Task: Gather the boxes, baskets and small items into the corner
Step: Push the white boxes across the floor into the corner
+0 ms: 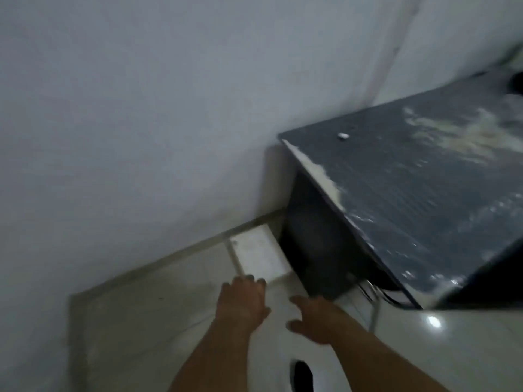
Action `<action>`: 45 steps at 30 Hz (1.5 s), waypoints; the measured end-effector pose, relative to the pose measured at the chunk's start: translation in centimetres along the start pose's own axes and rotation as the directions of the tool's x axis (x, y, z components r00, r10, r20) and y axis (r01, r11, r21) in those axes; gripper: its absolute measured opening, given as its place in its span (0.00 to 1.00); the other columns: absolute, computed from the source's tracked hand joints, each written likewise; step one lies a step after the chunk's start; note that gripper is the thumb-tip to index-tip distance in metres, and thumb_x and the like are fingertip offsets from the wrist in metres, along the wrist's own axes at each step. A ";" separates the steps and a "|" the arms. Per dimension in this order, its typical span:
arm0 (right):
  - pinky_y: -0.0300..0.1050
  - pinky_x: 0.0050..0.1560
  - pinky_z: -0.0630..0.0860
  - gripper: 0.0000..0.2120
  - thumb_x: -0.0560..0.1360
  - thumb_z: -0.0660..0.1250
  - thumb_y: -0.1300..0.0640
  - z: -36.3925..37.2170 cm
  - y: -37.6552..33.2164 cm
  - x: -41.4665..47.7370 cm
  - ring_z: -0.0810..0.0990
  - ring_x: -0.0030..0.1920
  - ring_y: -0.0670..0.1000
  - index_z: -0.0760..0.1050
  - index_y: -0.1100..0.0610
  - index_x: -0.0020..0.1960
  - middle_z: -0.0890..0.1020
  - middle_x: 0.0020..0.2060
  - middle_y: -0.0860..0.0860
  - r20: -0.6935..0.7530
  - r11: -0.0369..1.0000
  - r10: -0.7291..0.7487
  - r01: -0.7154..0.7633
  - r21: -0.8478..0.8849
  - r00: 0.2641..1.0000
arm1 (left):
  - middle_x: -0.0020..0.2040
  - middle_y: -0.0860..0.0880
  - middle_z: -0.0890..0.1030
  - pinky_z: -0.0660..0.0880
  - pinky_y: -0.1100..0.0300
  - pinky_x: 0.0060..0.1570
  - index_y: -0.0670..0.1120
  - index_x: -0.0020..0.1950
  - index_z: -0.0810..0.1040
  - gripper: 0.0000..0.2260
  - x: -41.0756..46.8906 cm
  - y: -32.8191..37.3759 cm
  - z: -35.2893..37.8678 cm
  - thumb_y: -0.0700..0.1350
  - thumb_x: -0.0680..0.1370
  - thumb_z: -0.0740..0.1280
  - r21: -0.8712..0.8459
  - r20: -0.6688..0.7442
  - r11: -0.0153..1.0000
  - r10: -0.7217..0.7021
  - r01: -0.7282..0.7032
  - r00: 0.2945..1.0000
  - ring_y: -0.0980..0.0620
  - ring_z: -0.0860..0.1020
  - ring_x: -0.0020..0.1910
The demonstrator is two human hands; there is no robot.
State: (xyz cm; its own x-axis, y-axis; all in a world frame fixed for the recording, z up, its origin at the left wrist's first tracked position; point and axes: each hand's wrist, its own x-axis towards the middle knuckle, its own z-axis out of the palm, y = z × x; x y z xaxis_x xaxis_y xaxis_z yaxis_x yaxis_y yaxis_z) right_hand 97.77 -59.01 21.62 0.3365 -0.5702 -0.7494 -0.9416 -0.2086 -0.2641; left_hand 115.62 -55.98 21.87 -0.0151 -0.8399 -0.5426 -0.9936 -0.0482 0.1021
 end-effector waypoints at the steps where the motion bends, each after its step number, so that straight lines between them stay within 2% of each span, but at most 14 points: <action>1: 0.48 0.70 0.64 0.33 0.78 0.61 0.38 -0.3 0.6 -2.4 0.65 0.74 0.55 0.57 0.48 0.78 0.64 0.76 0.53 -0.049 0.999 0.031 -0.030 0.021 0.998 | 0.66 0.45 0.72 0.68 0.49 0.59 0.49 0.70 0.68 0.22 -1.0 1.7 -1.0 0.58 0.79 0.61 0.032 -0.012 0.998 0.049 -0.048 0.999 0.43 0.71 0.63; 5: 0.51 0.59 0.75 0.19 0.75 0.63 0.41 -1.6 4.5 -11.0 0.77 0.61 0.59 0.77 0.49 0.60 0.79 0.61 0.54 -0.259 0.994 0.100 -0.086 0.063 0.961 | 0.61 0.45 0.79 0.74 0.52 0.55 0.50 0.62 0.76 0.14 -3.9 11.4 -4.1 0.53 0.78 0.63 0.051 -0.032 0.966 0.254 -0.252 0.967 0.44 0.78 0.57; 9: 0.53 0.56 0.78 0.16 0.77 0.59 0.51 -3.0 10.3 -20.7 0.80 0.55 0.61 0.79 0.54 0.59 0.81 0.58 0.56 -0.402 0.958 0.279 -0.227 0.173 0.872 | 0.53 0.49 0.82 0.78 0.52 0.48 0.54 0.53 0.79 0.09 -6.9 22.8 -6.2 0.48 0.74 0.66 0.073 -0.098 0.871 0.491 -0.485 0.866 0.44 0.80 0.49; 12: 0.50 0.56 0.75 0.17 0.80 0.59 0.48 -1.0 15.3 -29.3 0.78 0.58 0.60 0.76 0.55 0.62 0.79 0.60 0.58 -0.505 0.901 0.418 -0.276 0.334 0.755 | 0.52 0.47 0.81 0.73 0.54 0.43 0.51 0.51 0.77 0.08 -9.3 30.1 -5.8 0.51 0.78 0.61 0.122 -0.215 0.759 0.650 -0.640 0.729 0.43 0.79 0.49; 15: 0.49 0.54 0.74 0.18 0.81 0.57 0.46 4.3 20.6 -36.9 0.77 0.58 0.59 0.75 0.54 0.65 0.78 0.60 0.58 -0.495 0.803 0.580 -0.352 0.481 0.647 | 0.47 0.48 0.81 0.71 0.56 0.39 0.49 0.45 0.75 0.09 -12.7 37.5 -3.5 0.53 0.79 0.62 0.176 -0.262 0.609 0.786 -0.773 0.560 0.45 0.78 0.44; 18: 0.48 0.53 0.75 0.18 0.81 0.56 0.45 11.0 25.5 -43.4 0.79 0.55 0.59 0.76 0.54 0.62 0.79 0.58 0.58 -0.476 0.710 0.696 -0.420 0.565 0.537 | 0.46 0.50 0.79 0.69 0.57 0.38 0.50 0.45 0.75 0.10 -17.3 45.2 0.3 0.54 0.80 0.62 0.193 -0.265 0.459 0.875 -0.867 0.404 0.47 0.77 0.44; 21: 0.46 0.49 0.73 0.17 0.82 0.57 0.47 17.4 29.5 -49.5 0.79 0.53 0.58 0.77 0.56 0.60 0.81 0.55 0.56 -0.444 0.647 0.758 -0.467 0.603 0.477 | 0.42 0.50 0.78 0.66 0.57 0.37 0.50 0.43 0.73 0.10 -22.4 51.9 4.9 0.55 0.79 0.63 0.198 -0.288 0.335 0.918 -0.921 0.272 0.48 0.75 0.40; 25: 0.46 0.46 0.73 0.15 0.81 0.57 0.46 24.3 34.4 -55.6 0.79 0.50 0.55 0.78 0.53 0.56 0.81 0.53 0.54 -0.419 0.585 0.807 -0.475 0.657 0.416 | 0.37 0.55 0.74 0.67 0.59 0.34 0.53 0.41 0.71 0.10 -27.1 58.3 10.6 0.56 0.78 0.64 0.120 -0.294 0.237 0.936 -0.964 0.194 0.54 0.72 0.35; 29: 0.46 0.43 0.74 0.15 0.80 0.57 0.43 28.8 38.2 -58.1 0.78 0.45 0.53 0.77 0.50 0.51 0.81 0.47 0.51 -0.438 0.577 0.813 -0.428 0.696 0.385 | 0.42 0.57 0.78 0.75 0.61 0.38 0.53 0.48 0.77 0.09 -29.0 62.4 14.4 0.57 0.78 0.62 0.061 -0.277 0.115 0.956 -0.992 0.094 0.59 0.75 0.39; 31: 0.46 0.40 0.72 0.15 0.80 0.57 0.43 29.6 39.9 -58.3 0.77 0.44 0.51 0.77 0.50 0.49 0.81 0.44 0.49 -0.457 0.580 0.811 -0.393 0.714 0.366 | 0.42 0.57 0.78 0.75 0.60 0.37 0.53 0.48 0.78 0.10 -28.8 64.4 15.2 0.57 0.78 0.62 0.068 -0.261 0.043 0.965 -0.997 0.024 0.59 0.75 0.39; 33: 0.45 0.39 0.70 0.14 0.80 0.57 0.43 29.7 41.9 -57.9 0.77 0.43 0.51 0.77 0.50 0.48 0.80 0.43 0.48 -0.473 0.581 0.810 -0.368 0.726 0.347 | 0.40 0.56 0.78 0.74 0.60 0.35 0.51 0.46 0.79 0.09 -27.9 66.3 15.5 0.55 0.78 0.63 0.080 -0.263 -0.011 0.964 -0.997 -0.031 0.58 0.75 0.38; 39: 0.45 0.39 0.70 0.12 0.80 0.56 0.44 25.9 48.9 -54.7 0.77 0.43 0.50 0.76 0.48 0.49 0.79 0.43 0.47 -0.500 0.583 0.809 -0.316 0.749 0.308 | 0.40 0.55 0.79 0.73 0.61 0.34 0.50 0.45 0.80 0.10 -22.5 73.1 13.1 0.53 0.77 0.63 0.114 -0.270 -0.073 0.957 -0.991 -0.101 0.56 0.76 0.38; 42: 0.45 0.41 0.71 0.11 0.80 0.57 0.45 22.7 53.0 -52.4 0.75 0.44 0.48 0.77 0.47 0.51 0.79 0.44 0.46 -0.490 0.557 0.825 -0.267 0.786 0.280 | 0.40 0.54 0.80 0.75 0.57 0.34 0.50 0.46 0.80 0.09 -18.0 76.6 10.8 0.52 0.77 0.63 0.124 -0.226 -0.096 0.966 -0.988 -0.122 0.55 0.76 0.38; 45: 0.45 0.42 0.73 0.10 0.80 0.58 0.46 18.9 57.0 -50.1 0.74 0.43 0.47 0.78 0.46 0.52 0.78 0.43 0.44 -0.472 0.526 0.844 -0.222 0.821 0.255 | 0.41 0.54 0.80 0.73 0.59 0.35 0.50 0.47 0.80 0.09 -13.5 80.5 7.8 0.53 0.77 0.64 0.174 -0.157 -0.118 0.977 -0.978 -0.146 0.54 0.77 0.39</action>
State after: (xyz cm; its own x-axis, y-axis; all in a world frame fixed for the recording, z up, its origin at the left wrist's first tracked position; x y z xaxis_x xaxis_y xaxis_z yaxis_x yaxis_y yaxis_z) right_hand 27.17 -27.34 32.66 -0.7062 -0.6964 -0.1279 -0.5748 0.6693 -0.4709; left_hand 35.00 -44.28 30.90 -0.9507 -0.0098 0.3100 0.1123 0.9208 0.3736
